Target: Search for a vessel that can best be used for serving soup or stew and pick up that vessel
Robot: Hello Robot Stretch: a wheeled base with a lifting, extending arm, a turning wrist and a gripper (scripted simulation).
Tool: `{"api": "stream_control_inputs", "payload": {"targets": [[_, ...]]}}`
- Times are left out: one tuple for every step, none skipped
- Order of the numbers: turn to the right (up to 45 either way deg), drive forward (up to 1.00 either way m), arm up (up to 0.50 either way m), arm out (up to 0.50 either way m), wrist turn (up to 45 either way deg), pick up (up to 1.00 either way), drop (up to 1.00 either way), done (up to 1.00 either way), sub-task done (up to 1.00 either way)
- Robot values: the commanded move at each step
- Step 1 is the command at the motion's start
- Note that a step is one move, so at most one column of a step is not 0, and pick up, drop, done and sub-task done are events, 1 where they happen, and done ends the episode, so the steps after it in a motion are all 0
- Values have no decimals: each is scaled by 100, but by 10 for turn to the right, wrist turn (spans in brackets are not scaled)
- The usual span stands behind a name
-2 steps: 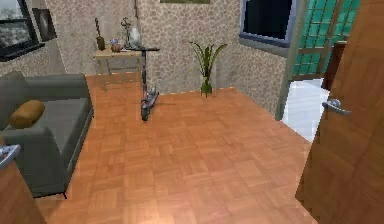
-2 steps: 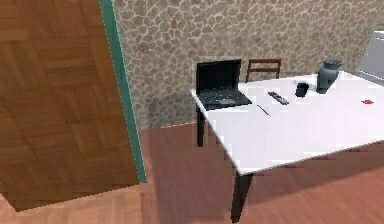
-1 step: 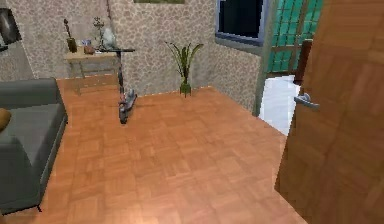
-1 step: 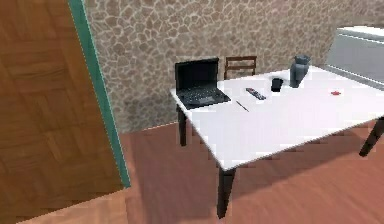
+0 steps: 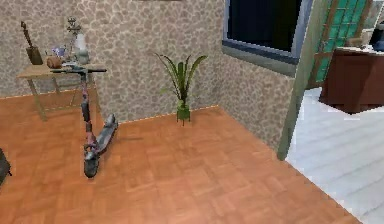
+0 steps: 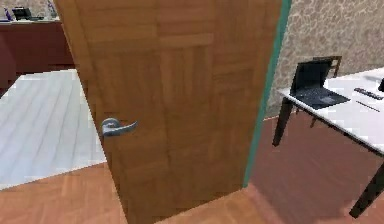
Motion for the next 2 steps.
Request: {"api": "stream_control_inputs", "payload": {"targets": [[60,0,0,0,0,0,0,0,0],[0,10,0,0,0,0,0,0,0]]}}
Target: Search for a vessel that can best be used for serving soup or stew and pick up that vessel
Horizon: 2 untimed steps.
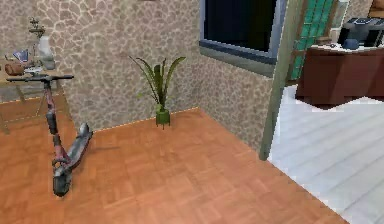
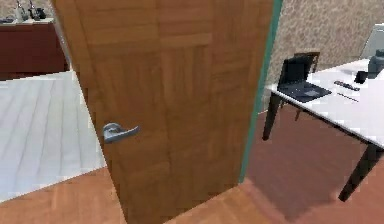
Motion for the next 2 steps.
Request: {"api": "stream_control_inputs", "payload": {"targets": [[180,0,0,0,0,0,0,0,0],[0,70,0,0,0,0,0,0,0]]}}
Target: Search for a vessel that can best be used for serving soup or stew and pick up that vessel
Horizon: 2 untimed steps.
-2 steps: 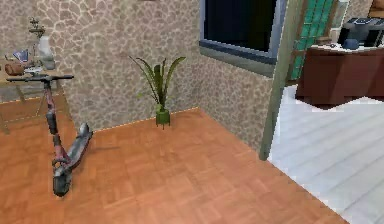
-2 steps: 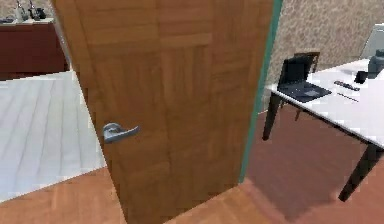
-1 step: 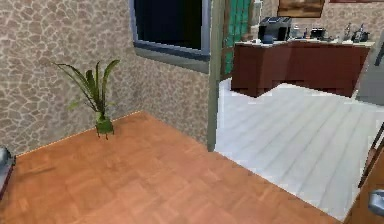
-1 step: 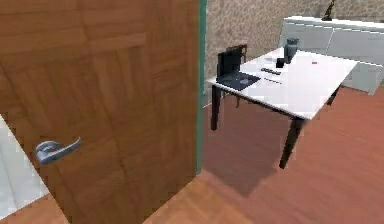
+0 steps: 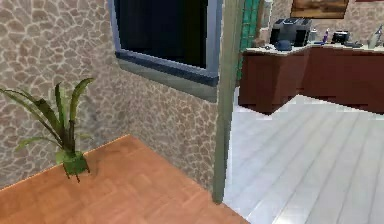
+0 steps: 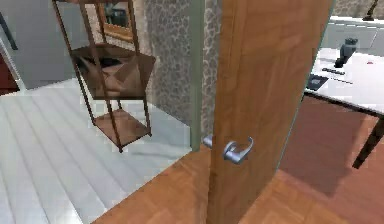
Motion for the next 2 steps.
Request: {"api": "stream_control_inputs", "payload": {"targets": [[420,0,0,0,0,0,0,0,0],[0,100,0,0,0,0,0,0,0]]}}
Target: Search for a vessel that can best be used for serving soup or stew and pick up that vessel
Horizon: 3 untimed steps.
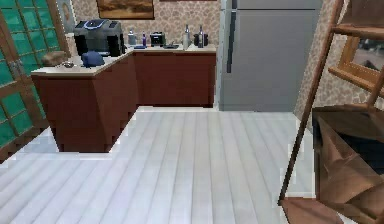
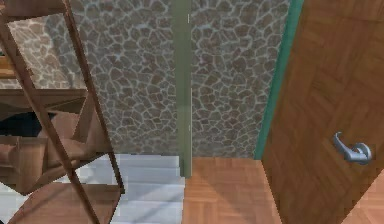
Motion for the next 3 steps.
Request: {"api": "stream_control_inputs", "payload": {"targets": [[60,0,0,0,0,0,0,0,0],[0,45,0,0,0,0,0,0,0],[-330,0,0,0,0,0,0,0,0]]}}
